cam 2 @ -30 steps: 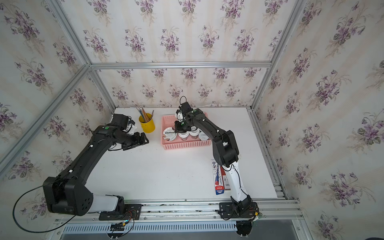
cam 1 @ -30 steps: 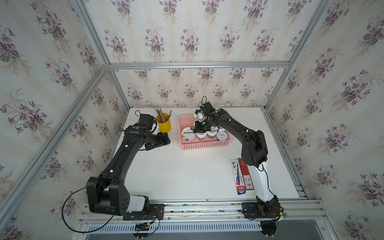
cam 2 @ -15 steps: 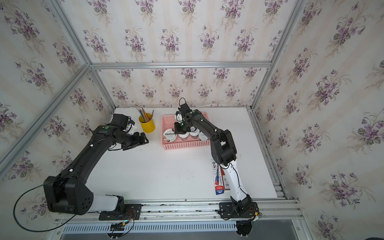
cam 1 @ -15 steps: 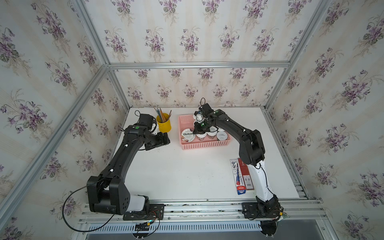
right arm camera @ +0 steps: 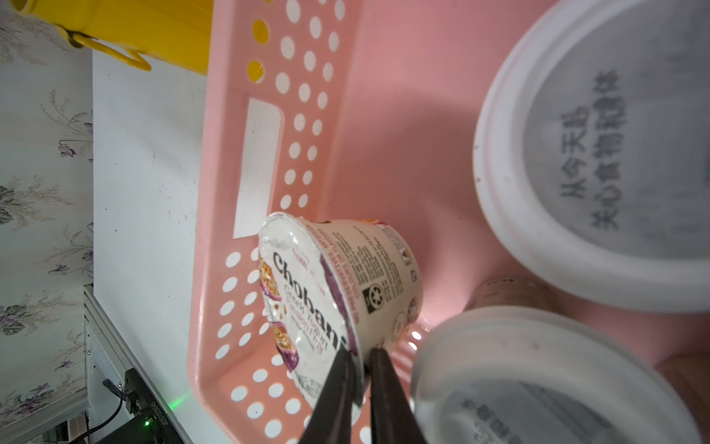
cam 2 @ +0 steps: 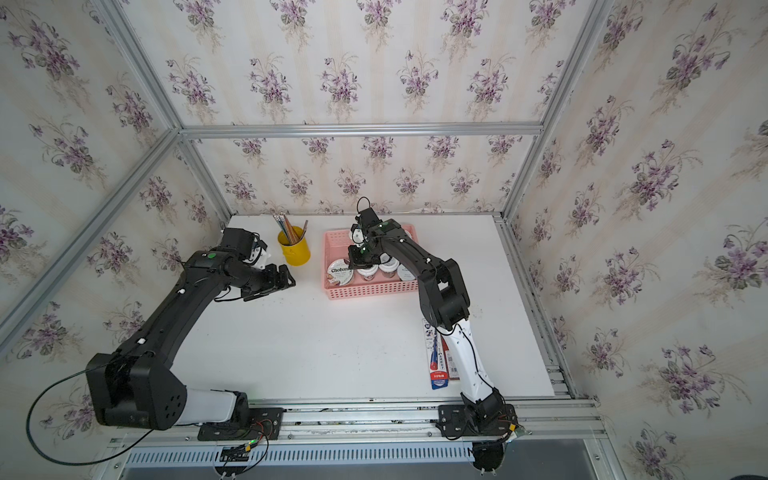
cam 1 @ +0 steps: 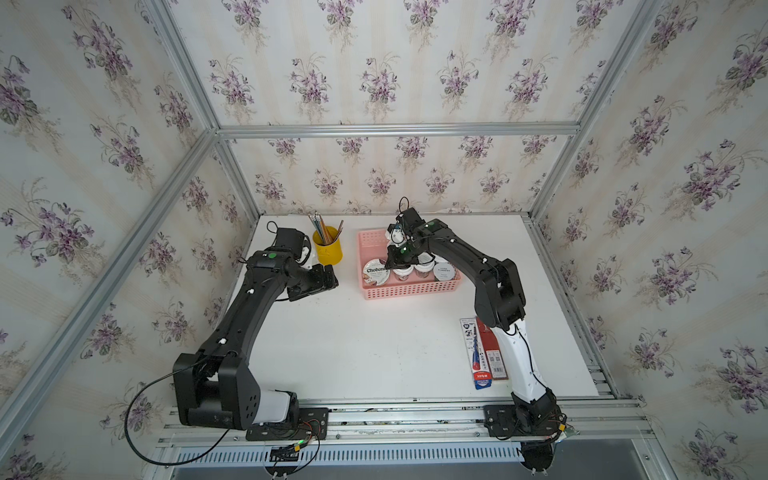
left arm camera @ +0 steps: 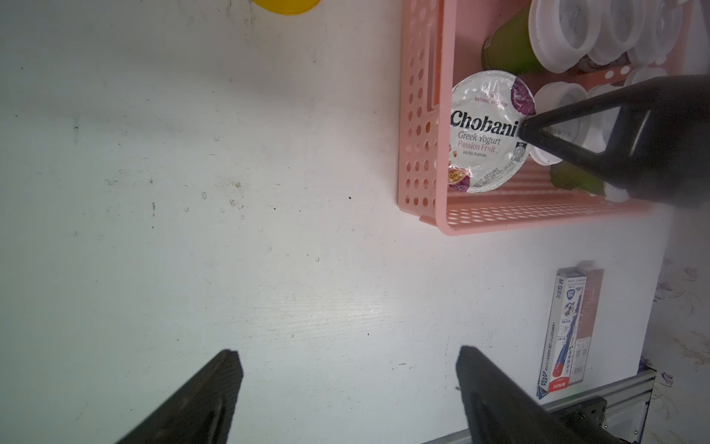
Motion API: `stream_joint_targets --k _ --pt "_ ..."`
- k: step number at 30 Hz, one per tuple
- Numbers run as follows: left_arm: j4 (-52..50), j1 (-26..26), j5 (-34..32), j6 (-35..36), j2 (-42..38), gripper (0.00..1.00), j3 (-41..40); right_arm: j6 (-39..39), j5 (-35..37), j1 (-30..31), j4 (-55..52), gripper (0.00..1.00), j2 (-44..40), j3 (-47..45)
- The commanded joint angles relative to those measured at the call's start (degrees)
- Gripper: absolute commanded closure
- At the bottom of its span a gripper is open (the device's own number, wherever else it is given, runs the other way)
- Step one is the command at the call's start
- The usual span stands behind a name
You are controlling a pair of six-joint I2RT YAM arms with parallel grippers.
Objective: Put the yogurt in the basket
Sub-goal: Place the yogurt in the basket, then reset both arms
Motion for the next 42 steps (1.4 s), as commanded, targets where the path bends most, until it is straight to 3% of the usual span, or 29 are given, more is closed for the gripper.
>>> stream_joint_targets --k 1,12,20,23,26,28,31,33,34,36,38,42 --pt "0.04 0.15 0.14 0.87 -0.36 0.08 -0.04 -0.42 0.65 0.10 -0.74 0.84 0.38 0.45" --pt "0.12 0.69 -0.48 0.86 -1.45 0.07 -0.48 -0.90 2.30 0.08 -3.58 0.66 -0.58 4.15" --pt "0.28 1.03 -0.67 0.71 -2.02 0.07 -0.59 -0.18 1.60 0.10 -3.82 0.62 -2.68 5.08" --pt "0.61 1.18 -1.88 1.47 -2.70 0.01 -0.09 0.04 2.25 0.34 -0.76 0.61 -6.25 3.46" --pt "2.43 0.96 -7.29 1.44 -6.17 0.01 -0.42 0.02 9.94 1.19 9.37 0.55 -17.12 -7.64" --pt "7.58 0.96 -9.26 -2.02 -10.58 0.01 -3.12 -0.45 17.26 1.33 20.15 0.51 -27.34 -20.42" --pt "20.78 -0.13 -19.40 -7.76 -18.32 0.01 -11.94 -3.98 32.21 1.13 39.16 0.37 -44.97 -43.27" --pt "29.72 -1.02 -24.61 -4.34 -22.24 0.01 -16.53 -9.63 42.42 0.74 50.60 0.09 -55.19 -57.47" --pt "35.45 -1.23 -26.24 -1.80 -23.50 0.01 -20.00 -13.58 44.88 0.63 54.77 0.03 -58.58 -63.18" --pt "51.83 -1.24 -26.43 7.12 -25.91 0.01 -29.81 -19.73 52.48 -0.28 64.00 0.00 -64.16 -74.52" --pt "63.79 -1.24 -24.84 13.72 -25.76 0.01 -37.45 -19.73 55.97 -2.71 67.24 0.01 -66.47 -80.65" --pt "55.76 -1.18 -20.80 22.73 -13.75 0.01 -33.26 -14.90 60.73 -9.22 75.54 0.00 -63.89 -89.37"
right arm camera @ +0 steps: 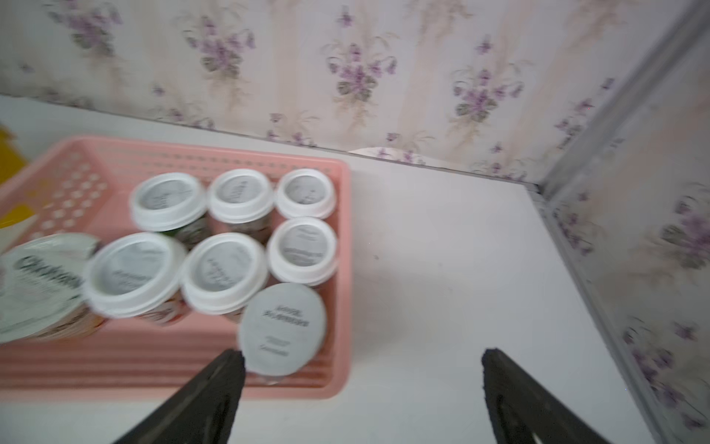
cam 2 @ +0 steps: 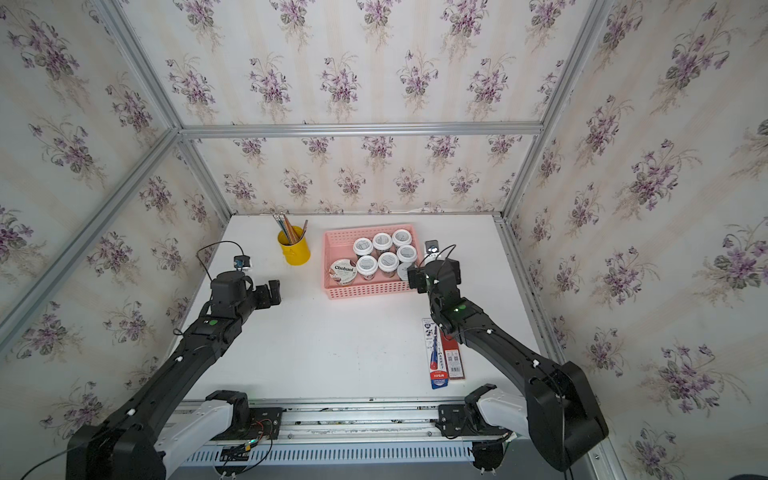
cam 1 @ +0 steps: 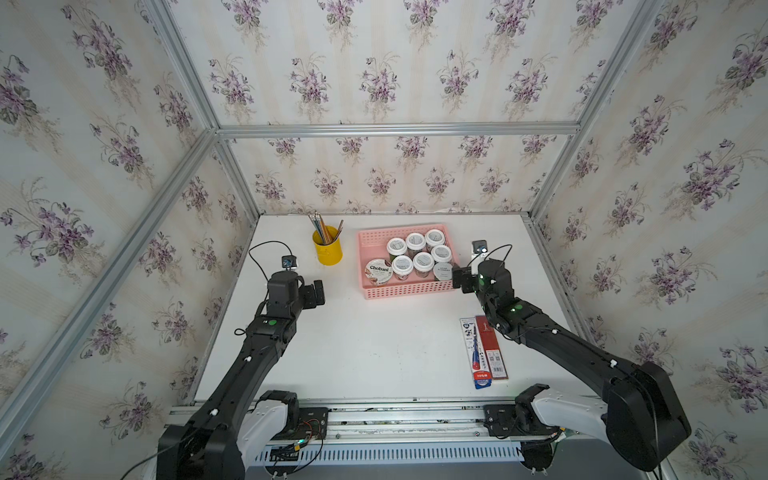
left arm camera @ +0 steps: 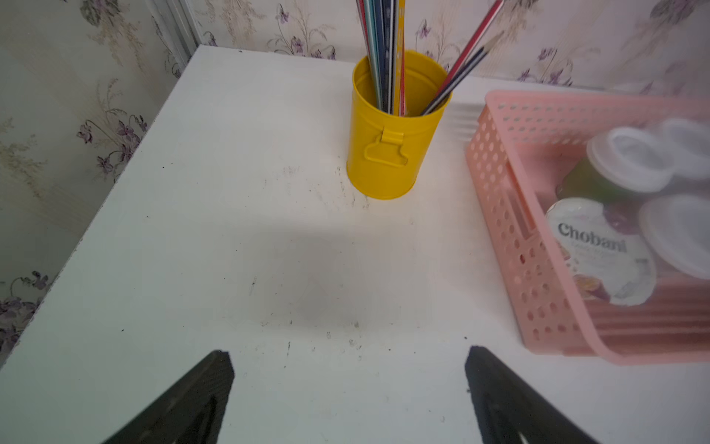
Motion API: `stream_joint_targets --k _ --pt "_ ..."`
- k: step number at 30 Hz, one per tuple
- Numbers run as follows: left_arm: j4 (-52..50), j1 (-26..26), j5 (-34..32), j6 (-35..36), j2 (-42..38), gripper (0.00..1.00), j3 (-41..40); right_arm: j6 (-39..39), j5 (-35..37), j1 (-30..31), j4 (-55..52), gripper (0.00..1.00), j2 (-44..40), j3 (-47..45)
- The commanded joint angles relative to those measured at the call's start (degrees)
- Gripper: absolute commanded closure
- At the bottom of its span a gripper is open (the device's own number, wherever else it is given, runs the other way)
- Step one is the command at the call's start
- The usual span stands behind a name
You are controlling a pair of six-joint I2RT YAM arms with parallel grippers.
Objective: Put the yogurt in the basket
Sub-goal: Reset both arms
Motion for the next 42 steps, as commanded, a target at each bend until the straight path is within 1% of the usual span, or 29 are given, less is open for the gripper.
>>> stream_joint_targets --k 1,2,5,6,7,8,9,10,11,12,14,16,17,19,20,21,22,23,24,25,26,27,28,29,30,32,37,40,42 --pt "8.57 0.44 4.57 12.88 7.92 0.01 2.02 -0.80 10.35 -2.54 18.97 0.00 3.58 -7.31" --pt "12.42 0.56 6.24 13.20 10.67 0.01 0.26 -3.07 11.21 -2.79 27.30 0.00 6.16 -11.26" --pt "30.23 0.82 5.16 10.36 13.97 0.01 -7.57 -7.82 11.42 -3.77 49.22 0.00 14.73 -18.91" --pt "31.06 0.81 2.96 10.26 16.16 0.01 -7.05 -10.02 13.26 -3.06 51.70 0.00 16.38 -18.99" --pt "27.18 0.90 0.80 9.82 16.95 0.01 -4.64 -11.79 10.95 -3.68 55.19 0.00 17.21 -20.16" --pt "28.86 0.97 -0.27 10.50 16.96 0.01 -5.11 -13.38 10.43 -4.39 61.70 0.00 18.63 -22.19" --pt "30.32 0.91 -2.14 10.24 16.38 0.01 -6.12 -13.03 8.87 -6.34 70.34 0.00 20.86 -24.78" --pt "31.14 0.86 -2.95 9.74 15.89 0.01 -6.90 -11.82 10.14 -7.40 74.50 0.00 21.37 -25.91" --pt "32.35 0.46 -2.46 10.01 14.90 0.01 -8.05 -9.68 8.50 -8.66 72.39 0.00 19.62 -26.27" --pt "33.88 -0.53 -2.43 11.10 13.86 0.01 -9.58 -7.09 4.95 -10.42 66.86 0.00 17.41 -25.67" --pt "36.54 -1.59 -3.96 13.31 14.51 0.01 -10.19 -2.32 -2.13 -15.39 63.02 0.00 16.24 -25.49" --pt "42.24 -0.49 -3.48 14.96 18.01 0.01 -10.59 1.89 -9.92 -20.05 60.33 0.01 18.52 -24.41" --pt "43.73 0.47 -3.99 13.38 19.70 0.01 -10.64 0.86 -9.90 -20.37 66.11 0.01 21.57 -24.38" --pt "53.27 2.15 -3.51 12.08 27.43 0.01 -11.65 3.36 -12.89 -22.14 56.02 0.00 18.69 -22.77" --pt "50.70 2.85 -2.40 11.57 27.13 0.01 -10.66 2.62 -13.51 -22.43 63.34 0.00 20.74 -24.05" --pt "42.58 3.38 -0.96 10.78 25.35 0.01 -8.30 3.03 -13.48 -22.35 59.46 0.00 19.28 -22.99" --pt "45.31 3.84 -0.28 10.84 25.95 0.01 -9.10 3.58 -13.53 -22.44 55.71 0.00 18.61 -22.53" --pt "47.41 3.81 -0.42 11.10 26.48 0.01 -9.66 2.76 -13.45 -22.40 61.13 0.00 20.32 -23.51" --pt "43.74 3.87 -0.18 10.67 25.55 0.01 -8.64 2.76 -13.35 -22.32 60.72 0.00 19.45 -23.44" --pt "43.52 4.14 0.46 10.58 25.66 0.01 -8.77 3.12 -13.40 -22.26 56.81 0.00 18.13 -23.15" --pt "45.82 4.22 0.46 10.85 25.44 0.01 -9.56 2.53 -13.28 -22.14 60.72 0.00 19.37 -23.97" --pt "44.04 4.22 0.29 10.48 24.46 0.01 -9.37 2.34 -13.21 -22.09 62.51 0.00 19.58 -24.20" --pt "43.49 4.41 -0.47 9.89 24.76 0.01 -8.85 2.97 -13.27 -22.09 58.24 0.00 18.36 -23.52" --pt "43.65 4.42 -0.24 9.90 24.64 0.01 -9.05 2.80 -13.30 -22.09 57.92 0.00 18.75 -23.31" --pt "42.89 4.30 -0.41 10.11 25.16 0.01 -8.34 2.32 -13.47 -22.09 61.79 0.00 19.56 -24.01" --pt "42.79 4.22 -0.51 10.22 25.26 0.01 -8.35 2.45 -14.14 -22.09 57.49 0.00 18.76 -22.98" --pt "42.67 4.32 -0.69 10.05 25.65 0.01 -8.03 0.02 -24.01 -23.05 55.76 0.00 19.57 -21.43" --pt "42.70 4.37 -0.51 9.88 25.66 0.01 -8.03 0.10 -24.36 -23.23 55.55 0.00 19.23 -21.61" --pt "42.68 4.42 -0.51 9.88 25.64 0.01 -8.06 -1.00 -27.22 -23.23 55.76 0.00 19.71 -21.54"
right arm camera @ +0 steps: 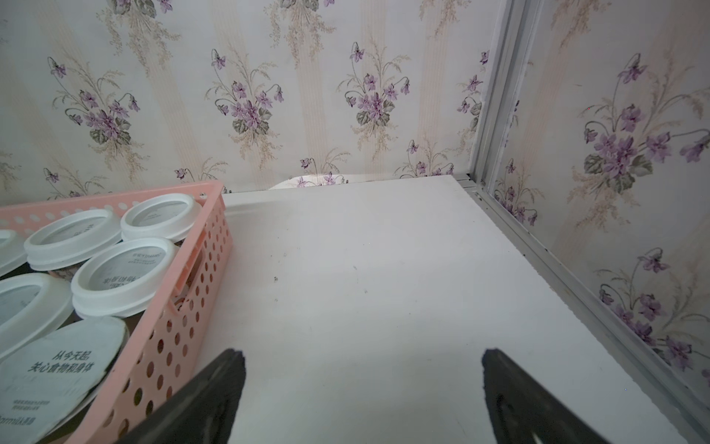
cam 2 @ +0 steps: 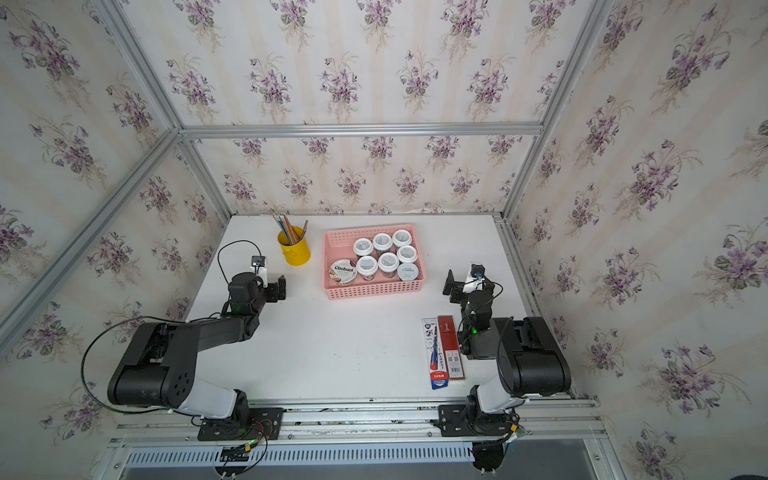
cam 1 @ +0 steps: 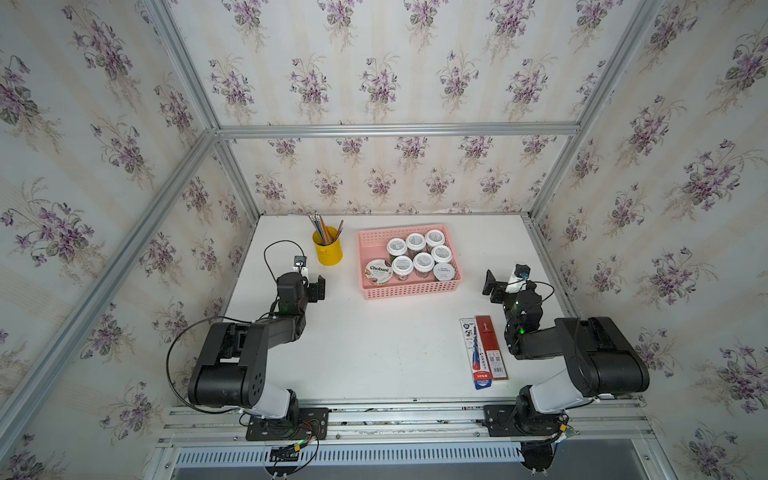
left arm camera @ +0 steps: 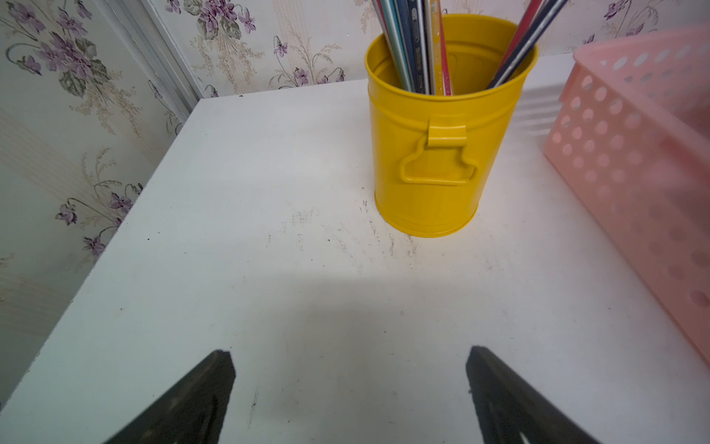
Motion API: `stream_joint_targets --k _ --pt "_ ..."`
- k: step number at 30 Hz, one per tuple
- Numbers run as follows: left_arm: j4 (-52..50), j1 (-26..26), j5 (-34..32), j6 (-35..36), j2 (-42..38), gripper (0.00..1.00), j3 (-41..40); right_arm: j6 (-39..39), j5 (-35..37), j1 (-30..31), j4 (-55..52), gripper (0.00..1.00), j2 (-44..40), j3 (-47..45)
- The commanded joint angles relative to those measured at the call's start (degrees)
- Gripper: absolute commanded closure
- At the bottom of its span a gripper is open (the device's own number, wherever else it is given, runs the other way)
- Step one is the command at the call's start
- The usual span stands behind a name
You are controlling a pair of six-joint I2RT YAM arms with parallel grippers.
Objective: Put the yogurt in the basket
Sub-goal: Reset both arms
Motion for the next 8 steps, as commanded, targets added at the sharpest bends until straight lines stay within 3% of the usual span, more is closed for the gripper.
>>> stream_joint_targets --k 1,8 --pt "-0.03 0.02 0.01 -0.37 0.04 0.01 0.35 -1.31 -4.80 -0.04 -1.61 0.00 1.11 1.45" --pt "0.49 -0.05 0.10 -0.22 -0.06 0.01 -0.13 -0.69 -5.33 -0.75 0.48 0.00 -0.35 -0.32"
